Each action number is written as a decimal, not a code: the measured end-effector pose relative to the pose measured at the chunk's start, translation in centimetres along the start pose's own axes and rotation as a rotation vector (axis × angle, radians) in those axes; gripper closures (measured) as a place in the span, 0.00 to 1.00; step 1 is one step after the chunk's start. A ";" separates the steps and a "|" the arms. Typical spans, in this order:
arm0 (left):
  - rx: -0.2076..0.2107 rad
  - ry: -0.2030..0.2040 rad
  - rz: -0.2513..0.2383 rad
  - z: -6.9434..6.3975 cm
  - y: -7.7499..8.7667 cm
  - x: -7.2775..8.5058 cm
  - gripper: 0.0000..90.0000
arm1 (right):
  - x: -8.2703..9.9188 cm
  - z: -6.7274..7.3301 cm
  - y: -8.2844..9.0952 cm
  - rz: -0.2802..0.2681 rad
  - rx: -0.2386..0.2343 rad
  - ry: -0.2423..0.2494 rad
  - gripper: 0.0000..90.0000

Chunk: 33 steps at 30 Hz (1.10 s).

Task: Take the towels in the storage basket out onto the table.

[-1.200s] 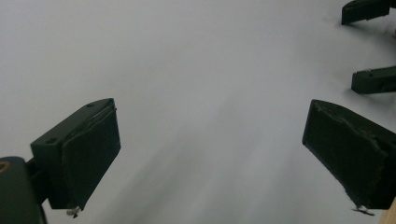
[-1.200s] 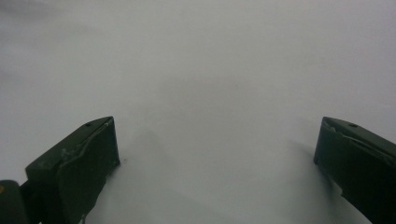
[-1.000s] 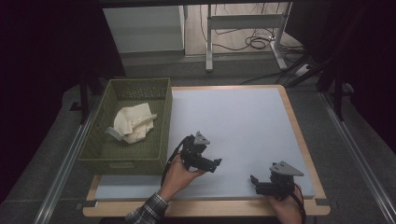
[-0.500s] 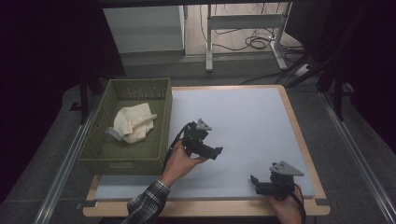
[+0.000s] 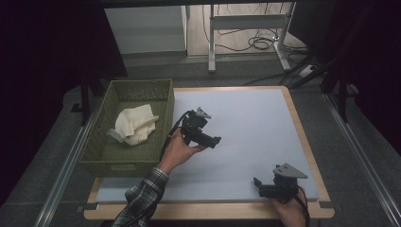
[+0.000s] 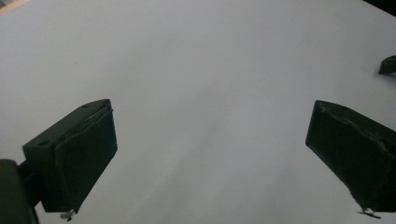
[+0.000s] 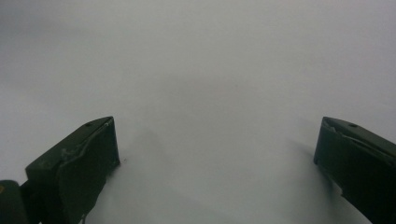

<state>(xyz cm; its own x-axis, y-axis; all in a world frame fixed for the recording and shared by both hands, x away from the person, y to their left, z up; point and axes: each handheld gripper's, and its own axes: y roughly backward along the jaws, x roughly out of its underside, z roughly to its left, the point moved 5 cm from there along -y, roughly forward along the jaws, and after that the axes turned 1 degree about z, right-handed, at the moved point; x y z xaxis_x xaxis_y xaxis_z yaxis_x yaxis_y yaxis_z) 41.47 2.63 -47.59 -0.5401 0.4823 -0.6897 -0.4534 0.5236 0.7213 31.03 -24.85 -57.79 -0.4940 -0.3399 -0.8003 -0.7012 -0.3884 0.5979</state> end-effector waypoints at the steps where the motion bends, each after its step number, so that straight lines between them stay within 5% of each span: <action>1: -0.007 0.000 0.001 0.2 0.1 -0.1 0.02 | 0.0 0.0 0.0 0.000 0.000 0.000 0.00; 12: -0.071 0.022 0.014 3.3 2.0 -0.9 0.03 | 0.0 0.0 0.0 0.000 -0.001 -0.001 0.00; 33: -0.222 0.158 0.005 13.0 8.9 1.6 0.04 | 0.0 0.0 0.0 0.000 -0.001 -0.001 0.00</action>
<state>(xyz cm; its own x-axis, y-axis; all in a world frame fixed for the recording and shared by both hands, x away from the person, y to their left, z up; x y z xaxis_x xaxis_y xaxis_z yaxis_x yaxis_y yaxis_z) 45.74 17.19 -43.11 -0.6385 0.3596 -0.6804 -0.5859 0.3461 0.7328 31.03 -24.85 -57.78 -0.4950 -0.3389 -0.8000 -0.7006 -0.3888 0.5982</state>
